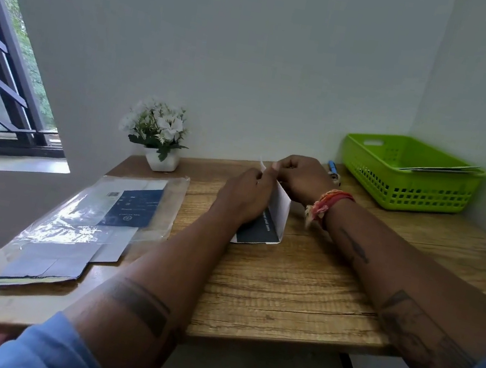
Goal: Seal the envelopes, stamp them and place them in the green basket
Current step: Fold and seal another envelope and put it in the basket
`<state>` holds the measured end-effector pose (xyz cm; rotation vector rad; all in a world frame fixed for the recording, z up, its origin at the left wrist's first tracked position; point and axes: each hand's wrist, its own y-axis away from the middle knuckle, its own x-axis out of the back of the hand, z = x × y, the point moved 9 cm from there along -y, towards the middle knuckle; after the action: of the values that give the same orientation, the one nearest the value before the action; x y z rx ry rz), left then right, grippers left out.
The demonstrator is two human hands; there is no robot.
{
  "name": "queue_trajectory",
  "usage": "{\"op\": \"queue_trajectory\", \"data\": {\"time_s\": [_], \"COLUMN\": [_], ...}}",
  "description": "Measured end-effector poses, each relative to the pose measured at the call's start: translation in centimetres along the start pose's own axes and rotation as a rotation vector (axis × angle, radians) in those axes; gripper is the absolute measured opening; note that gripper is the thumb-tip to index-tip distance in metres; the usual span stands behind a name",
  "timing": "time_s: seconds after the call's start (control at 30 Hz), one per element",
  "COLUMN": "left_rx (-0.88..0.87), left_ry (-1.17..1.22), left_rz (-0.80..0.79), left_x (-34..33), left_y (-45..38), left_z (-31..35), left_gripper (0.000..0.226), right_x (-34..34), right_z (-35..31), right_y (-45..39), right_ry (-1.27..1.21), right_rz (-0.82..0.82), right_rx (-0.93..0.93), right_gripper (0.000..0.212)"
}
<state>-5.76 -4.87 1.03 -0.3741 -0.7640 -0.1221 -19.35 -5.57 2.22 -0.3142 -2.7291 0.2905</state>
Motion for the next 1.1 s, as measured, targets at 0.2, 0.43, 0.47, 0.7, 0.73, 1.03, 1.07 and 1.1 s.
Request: {"op": "queue_trajectory", "data": {"time_s": [0.2, 0.43, 0.47, 0.7, 0.73, 1.03, 1.07, 1.1], "left_rx": [0.085, 0.179, 0.192, 0.232, 0.21, 0.164, 0.111, 0.051], "left_ry": [0.187, 0.356, 0.386, 0.338, 0.311, 0.148, 0.051, -0.055], "left_rz": [0.053, 0.044, 0.062, 0.218, 0.222, 0.183, 0.142, 0.095], "left_x": [1.2, 1.4, 1.5, 3.3, 3.5, 3.3, 2.9, 2.2], "left_y": [-0.3, -0.5, -0.6, -1.0, -1.1, -2.2, -2.4, -2.6], "left_z": [-0.8, -2.8, -3.2, -4.7, -4.6, -5.3, -4.7, -4.1], "left_gripper": [0.032, 0.037, 0.045, 0.054, 0.052, 0.029, 0.029, 0.029], "right_x": [-1.9, -2.8, -2.9, -3.2, -3.3, -3.6, -3.5, -3.5], "right_z": [0.0, 0.3, 0.1, -0.3, -0.3, 0.1, 0.1, 0.0], "right_y": [-0.1, -0.1, 0.0, 0.1, 0.1, 0.0, 0.0, 0.0], "right_ry": [0.316, 0.509, 0.535, 0.628, 0.634, 0.647, 0.649, 0.652], "right_rz": [-0.15, -0.22, -0.221, -0.213, -0.212, -0.227, -0.222, -0.22], "right_rx": [0.092, 0.106, 0.117, 0.179, 0.179, 0.151, 0.155, 0.162], "right_gripper": [0.006, 0.005, 0.005, 0.004, 0.004, 0.009, 0.009, 0.008]}}
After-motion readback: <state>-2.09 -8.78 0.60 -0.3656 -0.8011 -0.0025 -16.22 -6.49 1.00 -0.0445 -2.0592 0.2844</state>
